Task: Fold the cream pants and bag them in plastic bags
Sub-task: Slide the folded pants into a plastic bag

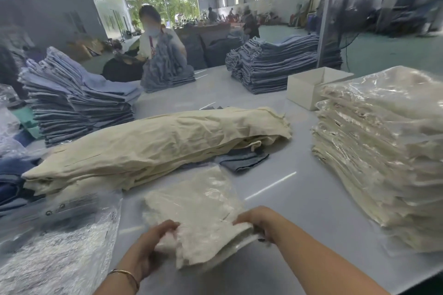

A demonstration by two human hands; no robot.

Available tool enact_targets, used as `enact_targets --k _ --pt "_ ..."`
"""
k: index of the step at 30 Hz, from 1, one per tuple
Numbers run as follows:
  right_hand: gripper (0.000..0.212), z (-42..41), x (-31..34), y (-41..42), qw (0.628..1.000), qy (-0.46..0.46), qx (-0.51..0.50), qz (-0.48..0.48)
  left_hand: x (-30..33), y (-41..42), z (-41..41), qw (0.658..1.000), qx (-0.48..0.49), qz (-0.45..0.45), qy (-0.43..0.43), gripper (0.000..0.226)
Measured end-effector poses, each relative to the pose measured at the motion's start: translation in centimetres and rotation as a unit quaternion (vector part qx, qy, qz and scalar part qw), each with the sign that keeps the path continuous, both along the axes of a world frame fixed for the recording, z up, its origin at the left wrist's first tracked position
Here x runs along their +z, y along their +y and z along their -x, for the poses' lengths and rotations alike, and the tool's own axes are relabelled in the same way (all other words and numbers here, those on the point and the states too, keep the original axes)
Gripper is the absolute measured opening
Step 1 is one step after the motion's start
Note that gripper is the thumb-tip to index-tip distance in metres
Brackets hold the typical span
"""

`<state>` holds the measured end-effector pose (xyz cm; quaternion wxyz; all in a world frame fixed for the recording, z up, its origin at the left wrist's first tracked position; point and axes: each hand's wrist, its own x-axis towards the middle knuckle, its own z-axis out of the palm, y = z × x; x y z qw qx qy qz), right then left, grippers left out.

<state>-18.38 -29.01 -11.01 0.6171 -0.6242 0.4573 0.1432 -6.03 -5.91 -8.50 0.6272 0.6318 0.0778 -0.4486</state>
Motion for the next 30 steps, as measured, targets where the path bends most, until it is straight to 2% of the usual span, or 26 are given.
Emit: enact_targets --k 3,7,9,10,13,15,18,20,22,24,25,27,28,30 --pt "0.023 1.7 2.9 -4.7 0.999 -0.033 -0.014 -0.012 3.8 -4.9 1.1 0.998 -0.001 0.068 0.001 0.023" --pt "0.02 6.2 10.0 -12.6 0.985 -0.157 -0.049 0.05 8.7 -13.8 4.1 0.989 -0.015 0.135 -0.065 0.022" --pt "0.016 9.4 14.3 -16.6 0.96 -0.255 -0.075 0.086 11.8 -18.7 6.1 0.978 -0.012 0.18 -0.103 0.017" --pt "0.014 11.2 16.4 -18.5 0.942 -0.302 -0.088 0.119 13.2 -21.1 7.1 0.97 -0.012 0.205 -0.13 0.023" --pt "0.011 16.3 21.9 -24.5 0.876 -0.369 -0.127 0.285 17.4 -29.2 10.4 0.942 -0.041 0.256 -0.212 0.013" --pt "0.013 19.1 24.4 -28.6 0.821 -0.329 -0.152 0.441 19.9 -35.0 12.9 0.923 -0.074 0.288 -0.245 0.014" --pt "0.016 22.4 26.7 -34.9 0.713 -0.194 -0.203 0.643 21.9 -43.6 16.3 0.899 -0.113 0.337 -0.256 0.015" --pt "0.02 24.0 27.0 -38.9 0.653 -0.111 -0.241 0.709 22.0 -48.7 18.2 0.898 -0.13 0.325 -0.266 0.014" --pt "0.024 25.2 26.0 -42.4 0.623 -0.055 -0.267 0.733 20.6 -52.8 19.9 0.912 -0.162 0.291 -0.238 0.026" --pt "0.026 26.2 23.8 -45.1 0.641 0.005 -0.257 0.723 18.2 -55.6 21.2 0.926 -0.202 0.2 -0.247 0.017" --pt "0.03 26.6 22.3 -46.1 0.665 0.043 -0.237 0.707 17.0 -56.6 21.4 0.928 -0.21 0.146 -0.27 0.012" --pt "0.04 27.4 19.6 -47.6 0.709 0.099 -0.2 0.669 15.3 -57.7 21.7 0.925 -0.217 0.09 -0.297 0.018" --pt "0.041 27.7 18.8 -48.1 0.715 0.109 -0.196 0.662 15.2 -58.1 21.9 0.926 -0.221 0.085 -0.294 0.021" --pt "0.039 28.0 18.2 -48.8 0.704 0.102 -0.206 0.672 15.2 -58.7 21.7 0.927 -0.218 0.065 -0.298 0.023"
